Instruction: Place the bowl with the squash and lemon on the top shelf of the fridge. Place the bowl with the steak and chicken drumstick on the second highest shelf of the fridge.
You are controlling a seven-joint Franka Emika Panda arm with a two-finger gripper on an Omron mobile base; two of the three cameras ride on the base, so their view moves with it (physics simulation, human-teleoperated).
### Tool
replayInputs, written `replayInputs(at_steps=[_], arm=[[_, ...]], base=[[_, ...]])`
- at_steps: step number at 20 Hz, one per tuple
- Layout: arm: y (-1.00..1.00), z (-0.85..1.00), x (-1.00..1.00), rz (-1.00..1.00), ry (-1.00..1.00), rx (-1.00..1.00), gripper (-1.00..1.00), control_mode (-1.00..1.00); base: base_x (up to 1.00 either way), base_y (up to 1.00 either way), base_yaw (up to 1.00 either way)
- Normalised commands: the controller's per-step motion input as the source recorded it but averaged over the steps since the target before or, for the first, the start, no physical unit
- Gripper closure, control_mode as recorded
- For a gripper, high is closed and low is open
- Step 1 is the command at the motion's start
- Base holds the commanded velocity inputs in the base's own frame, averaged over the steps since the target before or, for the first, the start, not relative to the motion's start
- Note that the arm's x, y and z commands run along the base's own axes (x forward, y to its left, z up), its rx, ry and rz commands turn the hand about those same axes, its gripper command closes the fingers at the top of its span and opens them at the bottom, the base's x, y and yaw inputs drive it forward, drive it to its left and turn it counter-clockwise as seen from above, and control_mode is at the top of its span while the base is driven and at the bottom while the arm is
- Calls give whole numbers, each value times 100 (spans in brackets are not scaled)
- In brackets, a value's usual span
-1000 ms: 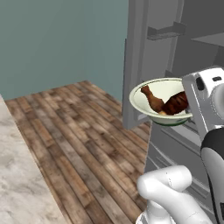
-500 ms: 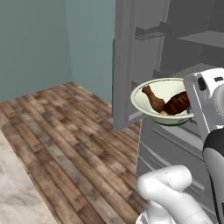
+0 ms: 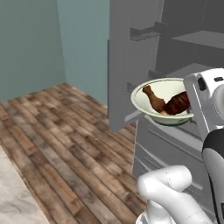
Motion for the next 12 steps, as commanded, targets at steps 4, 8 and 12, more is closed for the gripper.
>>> replayInputs(at_steps=[4,8,12], arm=[[0,0,0,0,0,0,100,100],[0,0,0,0,0,0,100,100],[0,0,0,0,0,0,100,100]], base=[[9,94,56],[63,79,32],[96,44,-17]])
